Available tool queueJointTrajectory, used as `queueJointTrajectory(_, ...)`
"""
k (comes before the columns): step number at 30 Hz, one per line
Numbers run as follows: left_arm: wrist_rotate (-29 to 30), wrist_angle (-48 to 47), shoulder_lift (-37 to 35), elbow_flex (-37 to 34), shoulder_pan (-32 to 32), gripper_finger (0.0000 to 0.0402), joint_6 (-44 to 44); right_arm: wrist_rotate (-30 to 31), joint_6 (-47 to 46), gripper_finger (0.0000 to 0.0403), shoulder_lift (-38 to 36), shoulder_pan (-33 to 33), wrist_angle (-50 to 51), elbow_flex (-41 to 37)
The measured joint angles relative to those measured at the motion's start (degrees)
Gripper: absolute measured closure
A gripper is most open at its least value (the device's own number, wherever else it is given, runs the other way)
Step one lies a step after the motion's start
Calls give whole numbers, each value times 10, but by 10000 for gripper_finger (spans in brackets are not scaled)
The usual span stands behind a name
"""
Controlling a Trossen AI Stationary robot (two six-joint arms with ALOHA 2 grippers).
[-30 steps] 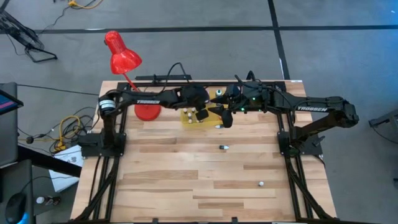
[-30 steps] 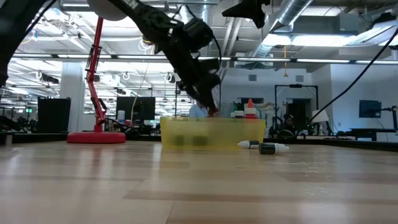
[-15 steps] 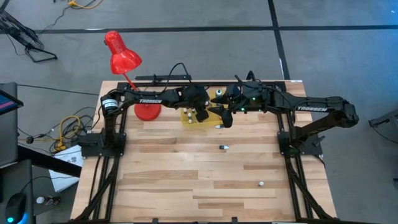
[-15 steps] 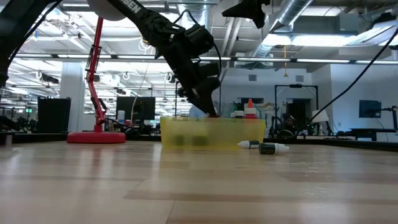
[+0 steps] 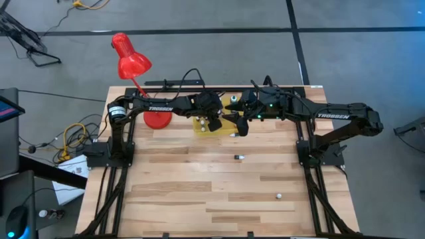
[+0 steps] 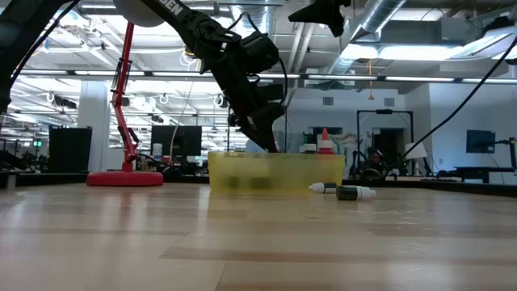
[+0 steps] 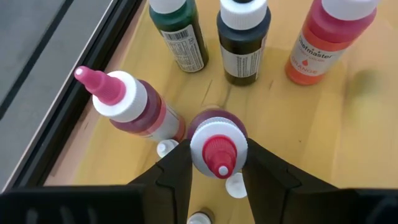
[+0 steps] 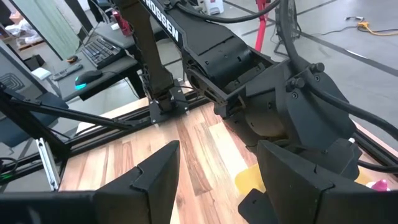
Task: Pick & Place food coloring
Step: Put the large red food coloring bottle into the yellow bin
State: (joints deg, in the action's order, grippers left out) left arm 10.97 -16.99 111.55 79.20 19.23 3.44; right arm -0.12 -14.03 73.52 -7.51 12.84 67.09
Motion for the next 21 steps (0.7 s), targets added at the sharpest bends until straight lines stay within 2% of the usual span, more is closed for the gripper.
queueJointTrajectory(21,-2,23,0,-1,0,289,-98,0,0,198,0,0,0,0)
